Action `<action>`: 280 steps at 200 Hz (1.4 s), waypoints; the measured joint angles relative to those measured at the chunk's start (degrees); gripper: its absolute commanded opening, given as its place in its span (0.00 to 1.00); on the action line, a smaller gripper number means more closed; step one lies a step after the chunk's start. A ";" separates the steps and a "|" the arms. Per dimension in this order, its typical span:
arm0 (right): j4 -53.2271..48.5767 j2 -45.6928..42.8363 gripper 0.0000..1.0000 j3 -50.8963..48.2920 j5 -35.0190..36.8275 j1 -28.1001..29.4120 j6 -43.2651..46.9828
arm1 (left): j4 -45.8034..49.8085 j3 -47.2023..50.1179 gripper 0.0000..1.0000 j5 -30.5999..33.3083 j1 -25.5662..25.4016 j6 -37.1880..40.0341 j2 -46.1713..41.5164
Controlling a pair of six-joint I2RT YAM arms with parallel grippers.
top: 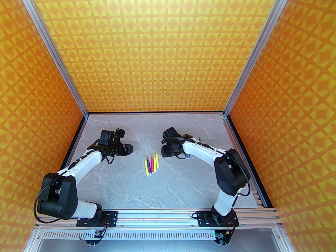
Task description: Open the pen caps
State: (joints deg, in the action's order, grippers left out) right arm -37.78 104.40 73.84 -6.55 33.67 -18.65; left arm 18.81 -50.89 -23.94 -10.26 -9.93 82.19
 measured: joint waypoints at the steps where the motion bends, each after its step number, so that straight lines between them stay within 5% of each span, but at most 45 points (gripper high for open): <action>1: -0.11 0.11 0.41 0.07 -0.11 0.04 0.00 | -0.13 0.04 0.67 -0.11 0.02 0.00 -0.02; 146: -4.81 9.64 0.39 9.14 -3.52 5.40 -1.42 | -7.76 4.46 0.68 -4.81 0.35 2.78 -3.61; 280: -8.11 15.02 0.33 12.26 4.26 6.14 -3.39 | -8.22 5.07 0.69 -5.25 0.50 3.19 -4.26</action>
State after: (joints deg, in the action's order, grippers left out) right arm -45.89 119.42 86.11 -2.28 39.81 -22.04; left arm 10.59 -45.82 -29.19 -9.76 -6.74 77.93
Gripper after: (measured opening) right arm 0.335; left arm 0.685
